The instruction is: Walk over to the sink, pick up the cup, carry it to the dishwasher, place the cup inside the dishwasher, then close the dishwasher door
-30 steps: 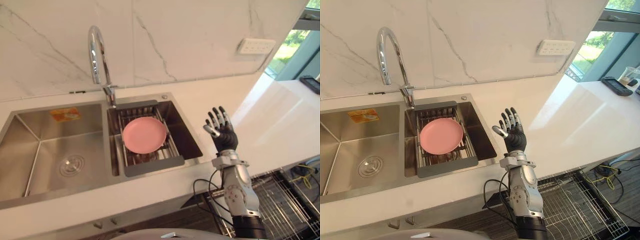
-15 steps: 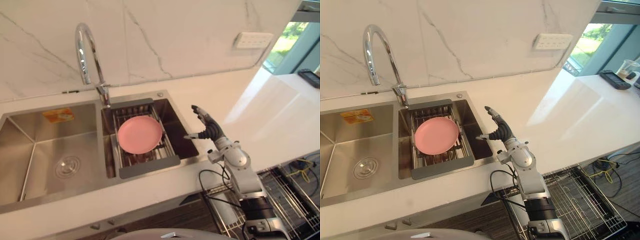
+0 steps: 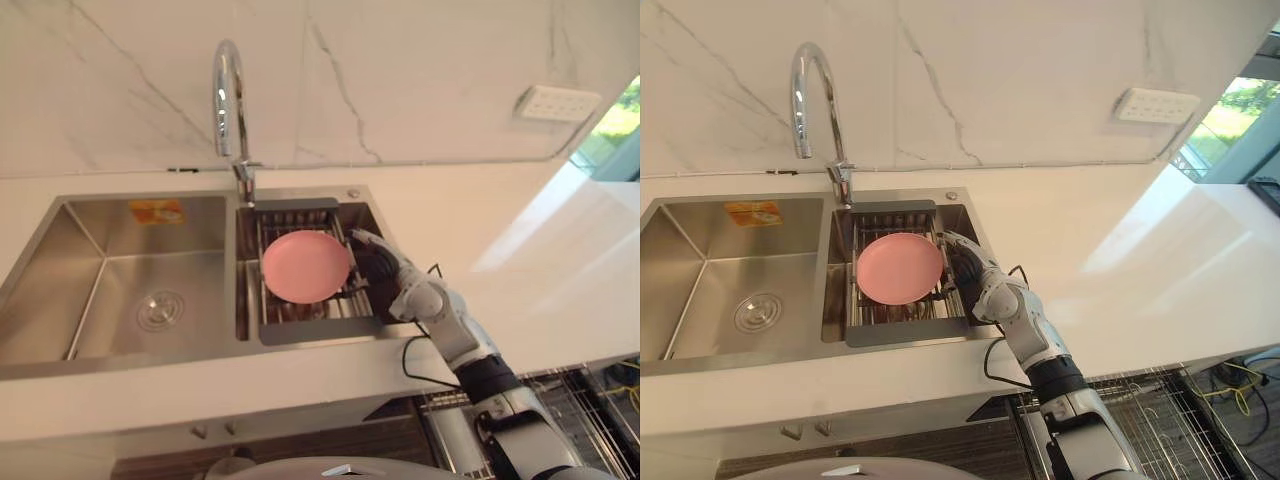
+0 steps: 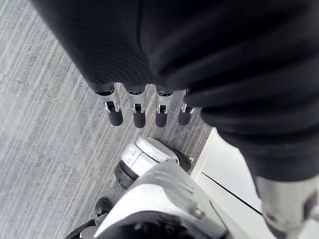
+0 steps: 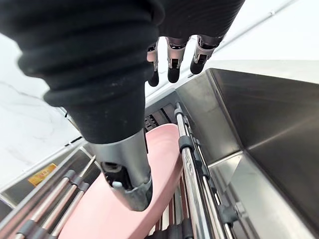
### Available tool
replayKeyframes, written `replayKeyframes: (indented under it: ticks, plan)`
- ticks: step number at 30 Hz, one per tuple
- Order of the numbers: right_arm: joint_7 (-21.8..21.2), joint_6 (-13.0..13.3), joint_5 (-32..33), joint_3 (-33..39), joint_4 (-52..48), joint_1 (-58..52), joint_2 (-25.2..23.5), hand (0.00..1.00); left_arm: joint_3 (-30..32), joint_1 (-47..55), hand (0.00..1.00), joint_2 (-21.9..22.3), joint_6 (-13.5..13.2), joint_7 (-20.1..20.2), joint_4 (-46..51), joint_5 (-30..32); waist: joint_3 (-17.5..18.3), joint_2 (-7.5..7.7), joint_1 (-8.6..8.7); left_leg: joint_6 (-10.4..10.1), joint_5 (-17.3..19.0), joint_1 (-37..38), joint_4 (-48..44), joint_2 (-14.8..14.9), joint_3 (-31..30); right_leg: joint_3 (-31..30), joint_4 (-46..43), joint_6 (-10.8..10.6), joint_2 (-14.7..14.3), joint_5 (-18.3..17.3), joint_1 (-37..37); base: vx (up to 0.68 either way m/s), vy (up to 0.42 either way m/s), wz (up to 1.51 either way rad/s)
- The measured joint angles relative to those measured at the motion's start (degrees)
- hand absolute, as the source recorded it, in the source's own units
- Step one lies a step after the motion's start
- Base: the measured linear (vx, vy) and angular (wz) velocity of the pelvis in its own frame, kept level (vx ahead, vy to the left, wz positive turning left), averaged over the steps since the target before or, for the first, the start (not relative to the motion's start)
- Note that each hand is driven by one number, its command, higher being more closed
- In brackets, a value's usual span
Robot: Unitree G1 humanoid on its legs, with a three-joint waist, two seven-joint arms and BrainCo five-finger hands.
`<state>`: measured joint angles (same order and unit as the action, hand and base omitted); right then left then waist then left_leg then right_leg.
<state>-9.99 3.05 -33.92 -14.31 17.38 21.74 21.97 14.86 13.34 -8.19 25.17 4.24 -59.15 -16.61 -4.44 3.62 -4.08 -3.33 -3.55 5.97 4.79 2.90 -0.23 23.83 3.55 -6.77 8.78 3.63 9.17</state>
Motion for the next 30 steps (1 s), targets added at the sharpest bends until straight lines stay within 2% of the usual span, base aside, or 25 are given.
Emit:
replayKeyframes:
  ticks: [9,12,16,21,24,30]
  plan:
    - [1.3,5.4,-9.6,-5.5,4.8,3.7,0.0,0.00,0.3,0.0,0.00,-0.2,1.1,1.0,1.2,2.8,-0.4,0.71,-1.18,0.2,-0.3,-0.9,0.0,-0.7,-1.4,2.0,0.2,-0.4,0.5,-0.1,0.9,-0.03,0.007,0.13]
    - [2.0,6.5,-12.8,-6.4,6.3,5.1,0.1,0.00,0.4,-0.2,0.00,-0.3,1.1,1.5,1.3,3.3,-0.6,0.79,-1.79,0.2,-0.3,-0.9,0.0,-0.9,-1.4,2.1,0.2,-0.4,0.6,-0.1,0.9,0.00,0.000,0.00]
    - [2.0,7.6,-13.8,-9.5,6.4,6.9,0.8,0.00,0.7,-0.2,0.00,-0.3,1.1,1.9,1.8,3.3,-1.0,1.01,-2.07,0.3,-0.4,-0.9,0.0,-1.2,-1.6,2.3,0.2,-0.5,0.8,-0.1,1.0,0.00,0.006,0.02]
    - [0.0,9.1,-14.0,-12.7,8.3,8.1,0.8,0.00,0.0,-0.3,0.00,-0.8,1.2,2.3,2.3,3.4,-1.5,1.83,-2.32,0.6,-0.7,-0.9,0.0,-1.5,-2.8,3.7,0.2,-0.7,1.2,0.0,1.6,0.01,0.009,0.13]
    - [-2.0,9.2,-15.2,-12.7,8.8,8.3,0.8,0.00,-0.3,-0.5,0.00,-0.9,1.2,2.3,2.3,4.4,-1.6,2.00,-3.15,0.6,-0.7,-0.8,0.1,-1.7,-2.9,3.8,0.2,-0.8,1.3,0.0,2.0,0.00,0.004,0.03]
    - [-6.0,9.2,-15.3,-15.4,8.9,9.0,0.9,0.00,-0.4,-0.7,0.00,-0.9,1.2,2.3,2.3,5.1,-1.6,2.00,-3.45,0.3,-0.4,-0.8,0.1,-1.7,-2.9,3.8,0.2,-0.8,1.3,0.0,2.0,0.00,0.000,0.00]
